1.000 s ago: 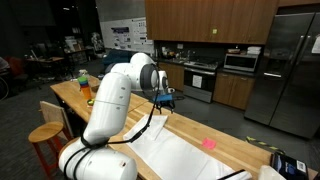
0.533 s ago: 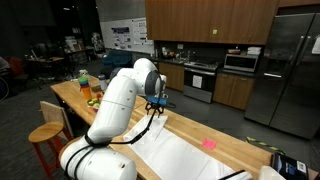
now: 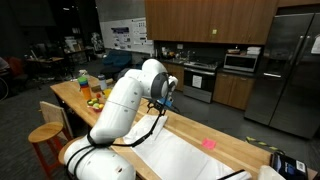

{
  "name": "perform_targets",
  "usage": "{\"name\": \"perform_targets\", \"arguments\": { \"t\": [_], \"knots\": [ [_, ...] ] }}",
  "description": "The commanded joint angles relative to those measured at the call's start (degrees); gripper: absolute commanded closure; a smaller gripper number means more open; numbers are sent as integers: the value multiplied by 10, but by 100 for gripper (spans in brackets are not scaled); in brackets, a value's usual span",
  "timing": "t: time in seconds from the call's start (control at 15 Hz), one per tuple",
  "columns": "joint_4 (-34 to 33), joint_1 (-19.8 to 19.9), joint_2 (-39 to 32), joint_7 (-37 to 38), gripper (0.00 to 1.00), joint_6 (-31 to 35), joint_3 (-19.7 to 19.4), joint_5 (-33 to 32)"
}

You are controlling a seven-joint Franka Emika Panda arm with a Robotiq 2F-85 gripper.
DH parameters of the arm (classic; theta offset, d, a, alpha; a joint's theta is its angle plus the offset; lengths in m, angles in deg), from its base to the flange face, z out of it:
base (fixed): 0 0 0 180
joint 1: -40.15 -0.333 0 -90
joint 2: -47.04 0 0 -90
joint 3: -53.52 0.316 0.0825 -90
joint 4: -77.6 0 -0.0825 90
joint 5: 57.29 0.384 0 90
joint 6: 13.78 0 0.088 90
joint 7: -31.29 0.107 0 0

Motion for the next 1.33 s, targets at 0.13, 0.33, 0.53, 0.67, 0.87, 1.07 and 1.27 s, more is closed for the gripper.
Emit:
{"name": "perform_targets", "arguments": {
  "t": [0.13,0.33,0.53,0.67,0.87,1.07,1.27],
  "knots": [
    [22,3,21,-30,0,2,-11,-18],
    [0,3,-1,-21,0,-5,-9,-10],
    [9,6,13,-34,0,2,-6,-9],
    [48,-1,34,-24,0,46,-12,-16],
    [120,-17,57,7,0,147,-25,-37],
    [209,-21,91,41,0,236,-31,-41],
    [292,-35,127,90,0,312,-43,-55]
  ]
}}
